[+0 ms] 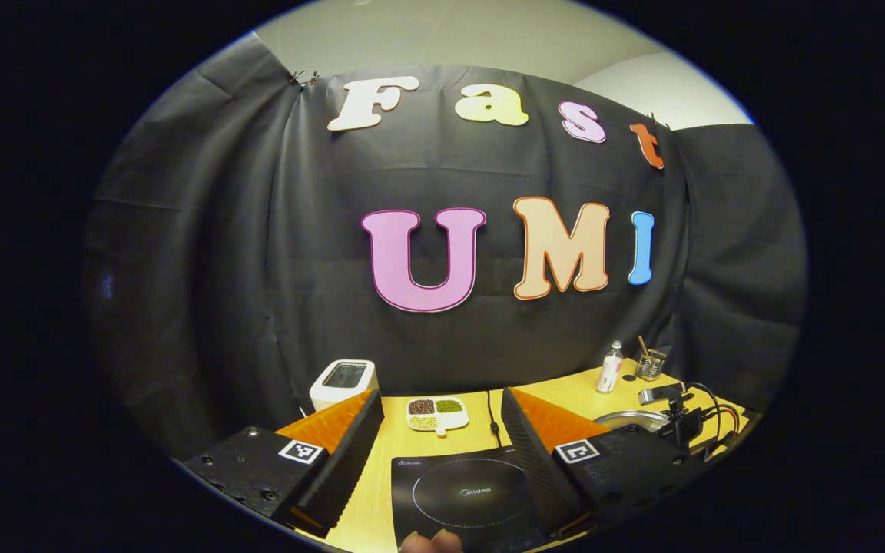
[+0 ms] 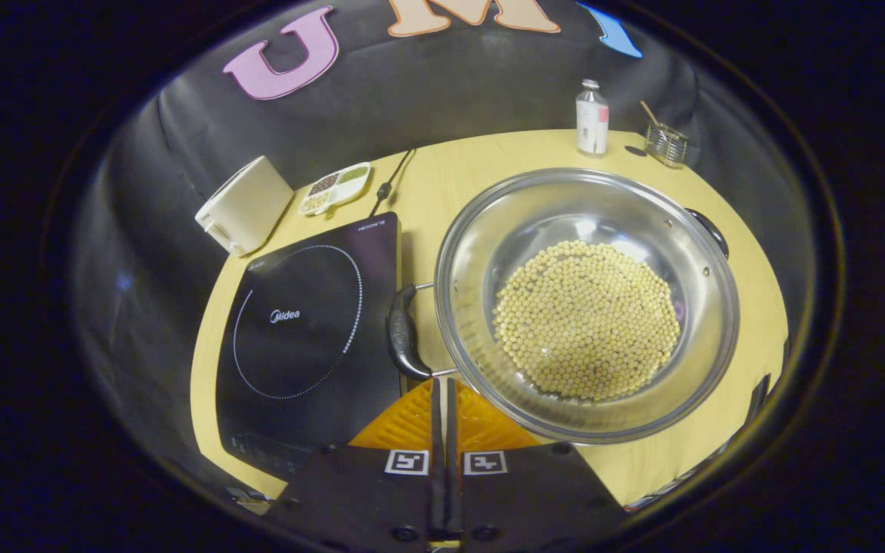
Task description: First push the handle of the pot to place it horizontally, then grasp the pot with both hands and set it on the induction cooktop.
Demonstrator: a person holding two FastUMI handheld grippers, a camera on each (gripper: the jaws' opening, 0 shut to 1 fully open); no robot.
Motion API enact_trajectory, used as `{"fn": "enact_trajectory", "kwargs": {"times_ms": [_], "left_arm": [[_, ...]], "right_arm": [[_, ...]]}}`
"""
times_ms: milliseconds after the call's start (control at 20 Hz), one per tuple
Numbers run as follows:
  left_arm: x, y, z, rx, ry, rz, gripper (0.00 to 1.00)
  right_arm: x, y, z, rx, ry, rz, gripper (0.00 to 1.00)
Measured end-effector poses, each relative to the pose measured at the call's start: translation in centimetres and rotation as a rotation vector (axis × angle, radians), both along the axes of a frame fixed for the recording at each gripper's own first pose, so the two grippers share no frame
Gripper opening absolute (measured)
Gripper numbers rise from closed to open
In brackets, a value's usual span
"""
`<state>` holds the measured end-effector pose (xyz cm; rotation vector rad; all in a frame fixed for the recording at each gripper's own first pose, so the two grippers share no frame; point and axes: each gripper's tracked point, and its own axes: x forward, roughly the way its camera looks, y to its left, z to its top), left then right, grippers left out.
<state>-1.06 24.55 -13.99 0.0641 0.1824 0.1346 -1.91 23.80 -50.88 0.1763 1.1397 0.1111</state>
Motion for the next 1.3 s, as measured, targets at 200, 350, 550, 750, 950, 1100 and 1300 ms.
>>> {"fn": "enact_trajectory", "kwargs": {"times_ms": [200,350,550,750,950,1100,1300], "left_arm": [[0.0,0.2,-0.2,-0.001,0.007,0.009,0.91],[0.4,0.0,-0.1,0.000,0.007,0.003,0.91],[0.9,-0.9,-0.3,-0.013,0.008,-0.021,0.91],[1.5,-3.2,-2.0,-0.065,0.061,-0.064,0.94],[2.3,-6.4,-3.9,-0.082,0.123,-0.115,0.95],[2.9,-8.8,-5.7,-0.095,0.176,-0.124,0.91],[3.3,-11.8,-8.8,-0.122,0.270,-0.101,0.95]], "right_arm": [[0.5,0.3,0.4,0.020,-0.009,-0.003,0.00],[0.9,-0.3,1.1,0.028,-0.030,-0.010,0.03],[1.9,-1.5,2.6,0.048,-0.073,-0.040,0.03],[3.1,-4.6,4.1,0.006,-0.127,-0.049,0.03],[4.7,-8.5,5.9,-0.036,-0.196,-0.061,0.00],[5.5,-11.7,5.7,-0.070,-0.195,-0.052,0.07],[7.2,-15.7,5.7,-0.099,-0.204,-0.008,0.31]]}}
